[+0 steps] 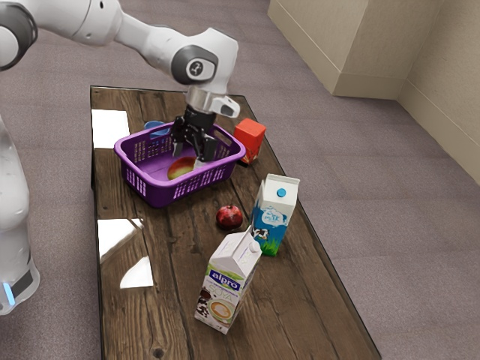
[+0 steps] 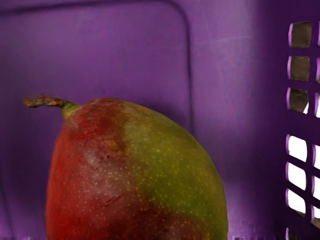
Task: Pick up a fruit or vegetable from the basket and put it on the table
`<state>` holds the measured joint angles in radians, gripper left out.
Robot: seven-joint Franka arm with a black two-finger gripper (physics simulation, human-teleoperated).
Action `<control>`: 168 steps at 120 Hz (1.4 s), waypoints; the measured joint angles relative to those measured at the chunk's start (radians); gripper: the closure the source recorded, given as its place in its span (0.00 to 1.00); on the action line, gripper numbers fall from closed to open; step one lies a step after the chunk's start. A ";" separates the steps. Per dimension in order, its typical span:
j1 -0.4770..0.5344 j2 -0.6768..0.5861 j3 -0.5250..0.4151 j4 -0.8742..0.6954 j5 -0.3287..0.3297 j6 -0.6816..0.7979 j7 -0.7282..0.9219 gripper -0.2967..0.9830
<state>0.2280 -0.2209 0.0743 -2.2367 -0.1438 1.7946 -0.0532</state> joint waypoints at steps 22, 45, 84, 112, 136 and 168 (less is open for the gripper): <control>-0.002 0.004 0.029 -0.018 -0.003 -0.001 0.016 0.25; -0.005 0.010 0.034 -0.039 -0.028 0.082 0.034 0.25; -0.006 0.008 0.034 -0.077 -0.066 0.185 0.061 0.43; -0.004 -0.051 0.036 -0.024 -0.050 0.092 0.065 0.48; 0.014 -0.095 0.049 0.239 0.030 -0.076 0.051 0.47; 0.144 0.019 0.226 0.338 0.208 0.004 0.043 0.46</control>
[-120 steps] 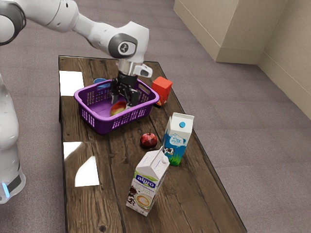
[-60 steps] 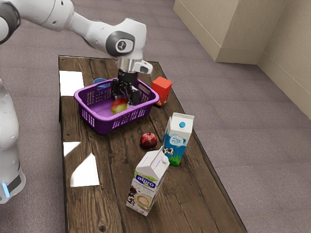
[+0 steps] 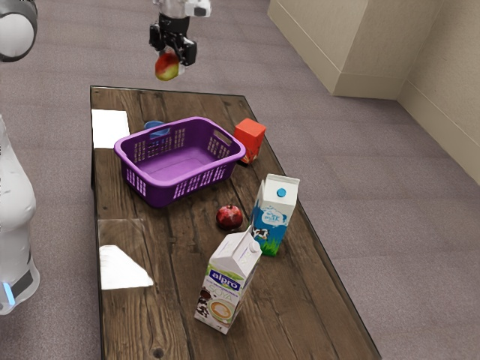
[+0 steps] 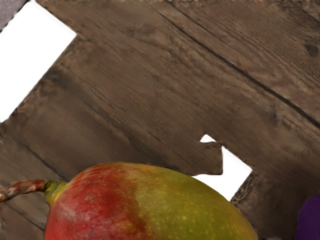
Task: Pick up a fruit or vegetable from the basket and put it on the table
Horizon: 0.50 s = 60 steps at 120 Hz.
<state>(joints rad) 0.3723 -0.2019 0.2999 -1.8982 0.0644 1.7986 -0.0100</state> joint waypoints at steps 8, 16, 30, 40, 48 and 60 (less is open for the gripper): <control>0.016 0.078 0.005 -0.024 0.018 0.115 -0.002 0.47; 0.027 0.136 0.006 -0.064 0.025 0.220 -0.006 0.47; 0.035 0.172 0.007 -0.102 0.020 0.348 -0.010 0.37; 0.038 0.175 0.006 -0.106 0.015 0.399 -0.010 0.32; 0.043 0.169 -0.001 -0.106 0.013 0.422 -0.010 0.29; 0.088 0.089 -0.105 -0.085 0.010 0.364 -0.010 0.27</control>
<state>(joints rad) 0.4603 -0.1131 0.1946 -1.9832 0.0747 2.1622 -0.0201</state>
